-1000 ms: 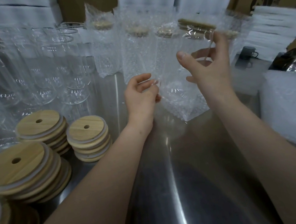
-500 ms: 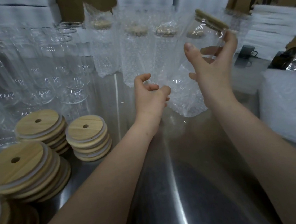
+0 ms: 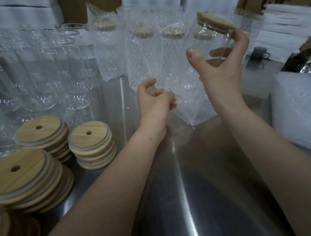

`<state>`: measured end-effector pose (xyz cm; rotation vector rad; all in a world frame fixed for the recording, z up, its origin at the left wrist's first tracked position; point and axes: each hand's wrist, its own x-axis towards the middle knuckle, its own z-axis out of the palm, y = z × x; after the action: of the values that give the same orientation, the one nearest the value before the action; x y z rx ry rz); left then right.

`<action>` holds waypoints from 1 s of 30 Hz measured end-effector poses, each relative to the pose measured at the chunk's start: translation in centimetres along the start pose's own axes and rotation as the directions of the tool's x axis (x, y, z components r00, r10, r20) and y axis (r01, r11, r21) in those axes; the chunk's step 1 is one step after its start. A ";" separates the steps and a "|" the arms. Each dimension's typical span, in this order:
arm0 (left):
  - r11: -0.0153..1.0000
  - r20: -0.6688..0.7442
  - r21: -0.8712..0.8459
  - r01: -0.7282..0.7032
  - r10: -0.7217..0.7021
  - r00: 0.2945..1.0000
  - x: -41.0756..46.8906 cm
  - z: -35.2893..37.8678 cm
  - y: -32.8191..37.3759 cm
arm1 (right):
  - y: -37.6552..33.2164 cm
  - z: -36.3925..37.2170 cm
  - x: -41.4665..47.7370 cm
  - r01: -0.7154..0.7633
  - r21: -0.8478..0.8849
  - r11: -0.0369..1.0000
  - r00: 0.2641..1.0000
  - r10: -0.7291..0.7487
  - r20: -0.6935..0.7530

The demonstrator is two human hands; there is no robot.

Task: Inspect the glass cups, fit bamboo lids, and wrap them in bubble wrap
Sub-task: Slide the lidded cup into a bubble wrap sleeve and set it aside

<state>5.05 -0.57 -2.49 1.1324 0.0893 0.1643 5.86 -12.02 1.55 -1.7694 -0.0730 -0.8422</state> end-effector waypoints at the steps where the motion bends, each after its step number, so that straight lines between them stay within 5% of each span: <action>1: 0.999 -0.004 -0.039 0.010 -0.011 1.000 0.0 -0.1 0.1 | 0.0 0.0 0.0 0.004 -0.001 1.000 1.000 -0.004 0.001; 12: 0.986 -0.052 -0.162 -0.033 0.024 0.998 0.4 -0.4 0.5 | 0.9 -0.2 0.5 -0.057 0.036 0.998 0.996 0.059 -0.071; 16: 0.970 0.052 0.181 -0.161 0.154 0.987 0.1 -0.3 0.0 | 1.1 -0.2 0.7 -0.082 0.088 0.993 0.990 0.091 -0.112; 19: 0.809 0.148 0.562 -0.171 0.105 0.983 0.5 -0.3 -1.0 | 1.2 -0.2 0.8 -0.069 0.096 0.993 0.990 0.080 -0.120; 21: 0.611 0.194 0.764 -0.208 0.090 0.977 0.7 -0.3 -1.6 | 1.4 -0.2 0.7 -0.071 0.101 0.992 0.991 0.083 -0.110; 24: 0.430 0.289 0.840 -0.331 0.161 0.943 0.9 -0.3 -2.4 | 1.6 0.0 0.6 -0.082 0.110 0.991 0.992 0.092 -0.088; 30: 0.644 0.246 0.664 -0.379 0.291 0.925 0.8 -0.6 -2.5 | 1.0 0.3 0.2 -0.030 0.151 0.988 0.999 0.033 -0.018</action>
<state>5.96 -0.91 -4.99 1.9334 -0.1910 0.4238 6.60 -12.20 0.84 -1.6159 -0.0924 -0.8110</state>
